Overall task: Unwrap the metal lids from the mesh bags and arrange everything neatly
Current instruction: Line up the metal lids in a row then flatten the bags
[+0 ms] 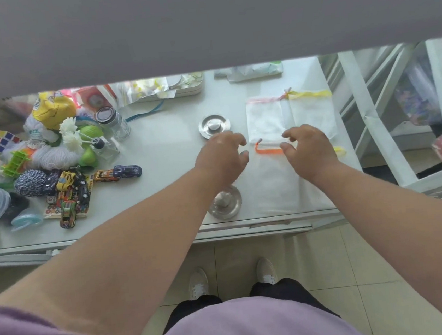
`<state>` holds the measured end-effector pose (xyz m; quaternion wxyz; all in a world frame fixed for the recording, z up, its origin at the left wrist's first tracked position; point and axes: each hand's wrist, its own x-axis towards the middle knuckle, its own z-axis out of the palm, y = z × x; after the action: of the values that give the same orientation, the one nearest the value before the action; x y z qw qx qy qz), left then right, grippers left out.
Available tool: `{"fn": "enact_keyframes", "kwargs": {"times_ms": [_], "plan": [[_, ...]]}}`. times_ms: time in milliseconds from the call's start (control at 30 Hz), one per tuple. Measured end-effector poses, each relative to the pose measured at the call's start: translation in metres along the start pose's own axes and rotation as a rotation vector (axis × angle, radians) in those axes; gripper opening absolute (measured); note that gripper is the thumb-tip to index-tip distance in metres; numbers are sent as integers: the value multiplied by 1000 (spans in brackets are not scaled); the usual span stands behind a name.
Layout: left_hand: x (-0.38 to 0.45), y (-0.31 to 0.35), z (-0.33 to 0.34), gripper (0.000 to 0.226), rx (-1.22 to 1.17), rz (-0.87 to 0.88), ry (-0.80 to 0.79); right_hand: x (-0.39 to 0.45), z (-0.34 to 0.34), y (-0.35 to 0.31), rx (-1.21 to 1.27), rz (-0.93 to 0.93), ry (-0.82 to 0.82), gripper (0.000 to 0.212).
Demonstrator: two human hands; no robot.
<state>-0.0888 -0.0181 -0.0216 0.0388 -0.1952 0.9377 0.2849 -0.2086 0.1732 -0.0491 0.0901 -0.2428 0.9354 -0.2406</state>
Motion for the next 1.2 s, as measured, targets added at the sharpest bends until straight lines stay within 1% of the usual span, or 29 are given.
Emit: {"fn": "enact_keyframes", "kwargs": {"times_ms": [100, 167, 233, 300, 533, 700, 1033, 1133, 1200], "plan": [[24, 17, 10, 36, 312, 41, -54, 20, -9, 16, -86, 9, -60, 35], [32, 25, 20, 36, 443, 20, -114, 29, -10, 20, -123, -16, -97, 37], [35, 30, 32, 38, 424, -13, -181, 34, -8, 22, -147, -52, -128, 37], [34, 32, 44, 39, 399, -10, -201, 37, -5, 24, -171, -95, -131, 35], [37, 38, 52, 44, 415, -54, -158, 53, -4, 26, -195, -169, -122, 23], [40, 35, 53, 45, 386, -61, -142, 56, -4, 22, -203, -194, -130, 22], [39, 35, 52, 41, 416, -45, -121, 48, -2, 31, -169, -231, -125, 22], [36, 39, 51, 38, 400, -50, -95, 44, -8, 36, -70, -205, -69, 23], [35, 50, 51, 44, 373, -21, -65, 41, -14, 44, -21, -125, 49, 26]]}}
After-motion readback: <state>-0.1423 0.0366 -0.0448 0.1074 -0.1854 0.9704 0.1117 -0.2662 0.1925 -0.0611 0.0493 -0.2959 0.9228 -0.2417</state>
